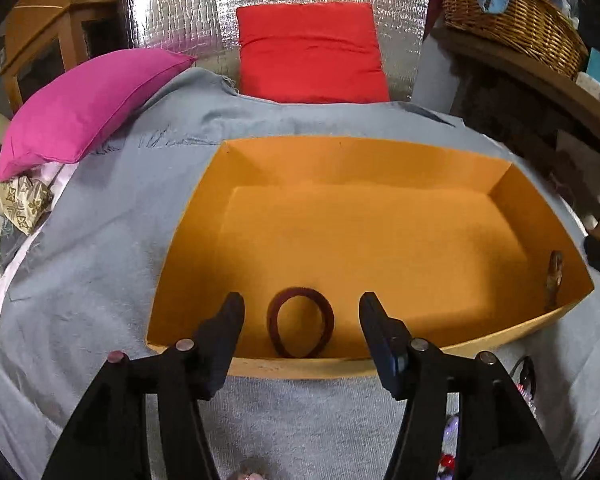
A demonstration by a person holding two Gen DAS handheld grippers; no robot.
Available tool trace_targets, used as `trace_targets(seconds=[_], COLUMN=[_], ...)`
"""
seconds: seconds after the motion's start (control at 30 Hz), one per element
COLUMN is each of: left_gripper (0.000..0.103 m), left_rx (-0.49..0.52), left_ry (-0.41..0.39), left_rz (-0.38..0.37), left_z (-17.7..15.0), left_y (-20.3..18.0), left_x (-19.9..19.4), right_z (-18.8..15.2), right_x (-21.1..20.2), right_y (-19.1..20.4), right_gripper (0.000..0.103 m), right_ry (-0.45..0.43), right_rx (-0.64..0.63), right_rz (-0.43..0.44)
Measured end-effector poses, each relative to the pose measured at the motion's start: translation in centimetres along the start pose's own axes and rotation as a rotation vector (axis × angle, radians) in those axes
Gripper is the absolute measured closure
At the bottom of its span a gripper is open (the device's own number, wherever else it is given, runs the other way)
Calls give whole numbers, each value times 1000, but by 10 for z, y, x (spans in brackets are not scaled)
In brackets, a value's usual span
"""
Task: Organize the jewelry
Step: 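Carry the dark red bangle into the orange box and release while the right tool drops the silver bangle in, then grasp the pink-and-clear bead bracelet with the right tool while the left tool grasps the pink crystal bracelet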
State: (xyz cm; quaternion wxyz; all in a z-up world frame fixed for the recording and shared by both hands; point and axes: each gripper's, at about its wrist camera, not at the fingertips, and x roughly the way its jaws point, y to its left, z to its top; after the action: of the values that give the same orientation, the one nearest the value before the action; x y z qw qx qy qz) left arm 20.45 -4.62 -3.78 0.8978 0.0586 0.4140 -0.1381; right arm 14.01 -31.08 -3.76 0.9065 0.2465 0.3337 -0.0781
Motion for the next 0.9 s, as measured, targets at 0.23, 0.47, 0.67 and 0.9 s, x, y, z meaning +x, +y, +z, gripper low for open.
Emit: trace_targets(seconds=[0.23, 0.47, 0.67, 0.9], left_gripper=[49, 59, 66, 68], left_rx=[-6, 14, 3, 33], left_ry=[42, 54, 71, 77], left_rz=[-28, -54, -86, -64], left_z=[-3, -8, -10, -16], left_y=[0, -7, -5, -6], left_x=[-3, -9, -11, -19], right_z=[2, -4, -10, -16], right_x=[-18, 8, 8, 5], right_y=[-39, -33, -17, -11], right_gripper=[60, 65, 70, 71], right_ry=[4, 89, 79, 97], right_rx=[115, 117, 32, 27], right_rz=[-22, 40, -22, -24])
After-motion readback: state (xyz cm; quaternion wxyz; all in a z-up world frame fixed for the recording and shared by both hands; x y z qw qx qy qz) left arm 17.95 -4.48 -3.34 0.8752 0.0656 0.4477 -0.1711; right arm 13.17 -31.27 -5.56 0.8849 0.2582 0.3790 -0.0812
